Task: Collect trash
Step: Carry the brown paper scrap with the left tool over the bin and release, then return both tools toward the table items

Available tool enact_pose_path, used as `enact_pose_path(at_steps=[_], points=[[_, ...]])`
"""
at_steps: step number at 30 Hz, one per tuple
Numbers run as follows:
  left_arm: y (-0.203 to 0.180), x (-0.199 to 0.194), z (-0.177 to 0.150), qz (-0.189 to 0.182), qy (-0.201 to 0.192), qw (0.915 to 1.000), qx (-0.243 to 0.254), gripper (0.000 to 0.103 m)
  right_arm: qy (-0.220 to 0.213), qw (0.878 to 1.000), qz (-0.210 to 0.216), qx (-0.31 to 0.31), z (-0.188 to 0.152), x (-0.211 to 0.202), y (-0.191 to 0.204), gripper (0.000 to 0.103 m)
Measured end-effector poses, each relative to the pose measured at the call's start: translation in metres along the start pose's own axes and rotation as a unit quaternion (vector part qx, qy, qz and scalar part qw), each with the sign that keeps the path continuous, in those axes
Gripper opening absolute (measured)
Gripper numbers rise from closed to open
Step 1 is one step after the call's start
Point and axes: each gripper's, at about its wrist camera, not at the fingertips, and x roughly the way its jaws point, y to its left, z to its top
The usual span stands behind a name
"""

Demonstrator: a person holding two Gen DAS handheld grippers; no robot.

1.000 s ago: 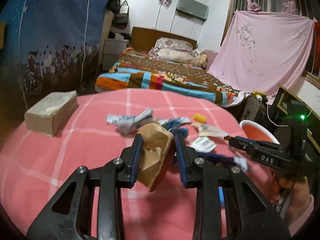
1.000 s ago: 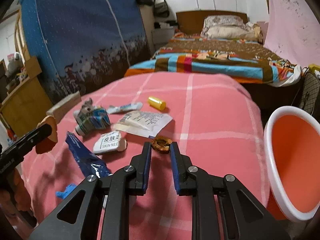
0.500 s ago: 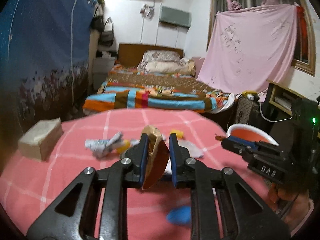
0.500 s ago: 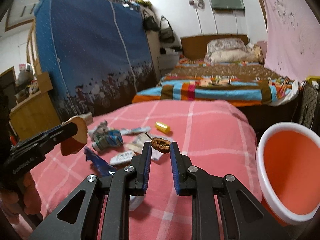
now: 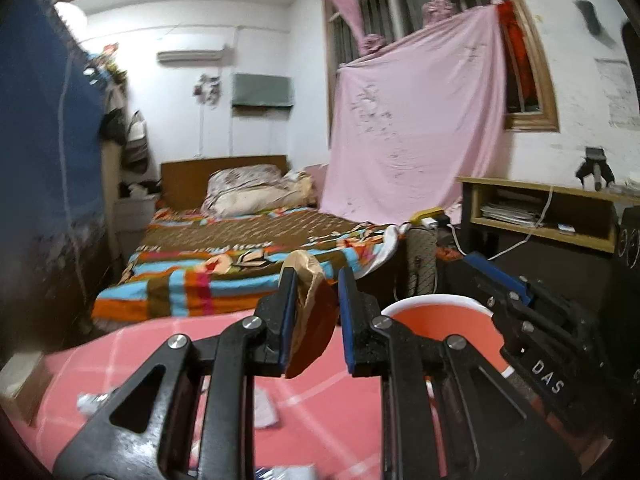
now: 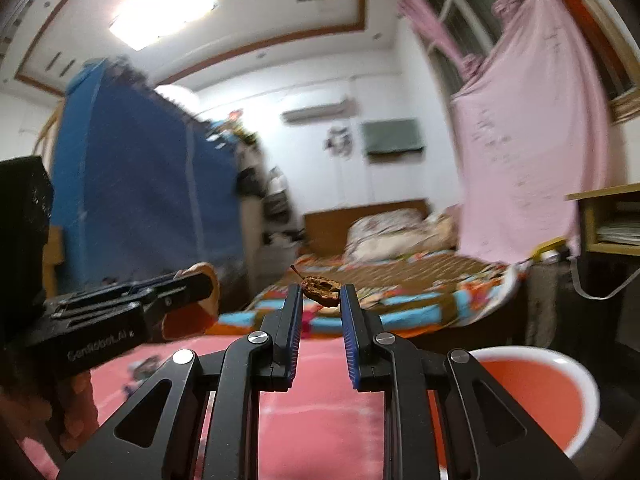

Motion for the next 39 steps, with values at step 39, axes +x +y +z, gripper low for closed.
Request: enact_pose_path(at_steps=[39], points=[[-0.058, 0.147, -0.029, -0.122, 0.258, 0.9425, -0.173, 0.035, 0.159, 0.962, -0.176, 0.138, -0.045, 0.023, -0.128, 0.044]])
